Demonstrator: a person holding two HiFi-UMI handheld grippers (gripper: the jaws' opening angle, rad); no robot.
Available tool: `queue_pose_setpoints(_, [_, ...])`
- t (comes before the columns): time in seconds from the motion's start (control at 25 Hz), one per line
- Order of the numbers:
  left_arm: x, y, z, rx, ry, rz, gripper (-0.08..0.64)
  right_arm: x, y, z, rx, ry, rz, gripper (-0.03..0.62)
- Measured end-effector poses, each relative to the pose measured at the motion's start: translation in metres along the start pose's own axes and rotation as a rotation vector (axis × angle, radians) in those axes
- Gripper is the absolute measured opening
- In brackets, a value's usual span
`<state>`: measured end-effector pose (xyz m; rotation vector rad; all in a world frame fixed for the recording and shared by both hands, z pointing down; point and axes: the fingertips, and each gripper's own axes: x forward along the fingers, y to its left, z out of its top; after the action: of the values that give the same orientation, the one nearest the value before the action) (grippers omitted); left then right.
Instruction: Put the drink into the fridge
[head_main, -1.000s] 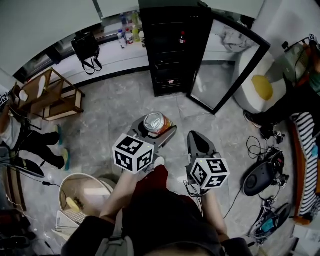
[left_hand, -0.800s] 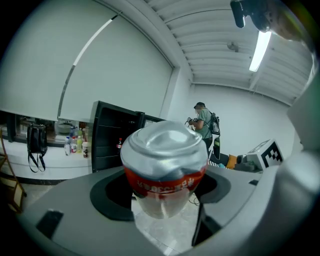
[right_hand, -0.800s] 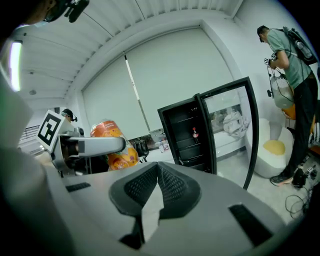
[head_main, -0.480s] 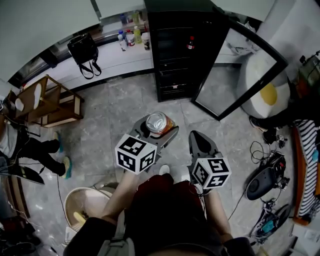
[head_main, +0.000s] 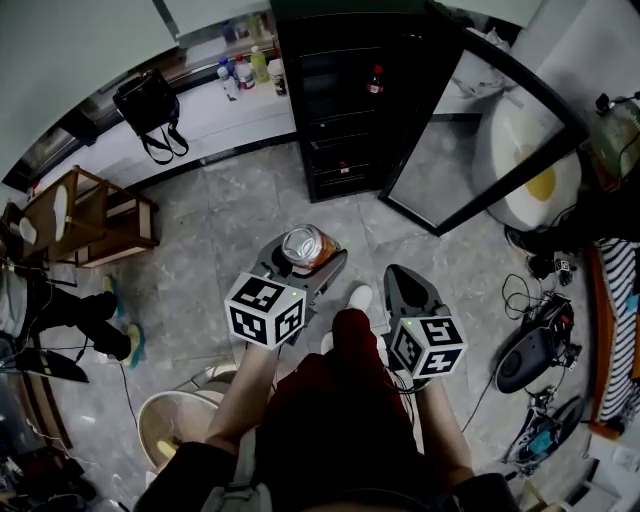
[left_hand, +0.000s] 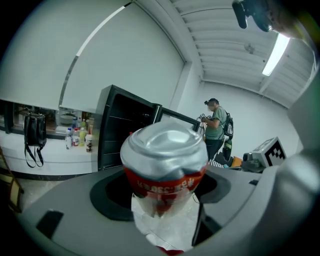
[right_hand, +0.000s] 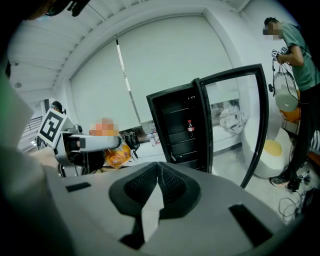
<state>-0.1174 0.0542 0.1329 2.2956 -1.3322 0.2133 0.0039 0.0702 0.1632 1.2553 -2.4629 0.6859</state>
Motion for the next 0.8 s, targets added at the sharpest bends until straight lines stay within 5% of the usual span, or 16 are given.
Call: queue_pose_setpoints(0.8, [0.192, 0.098, 0.039, 0.03, 0.097, -0.011, 0.344, 0.153, -0.121, 0.051, 0.051, 0.019, -0.04, 0.018])
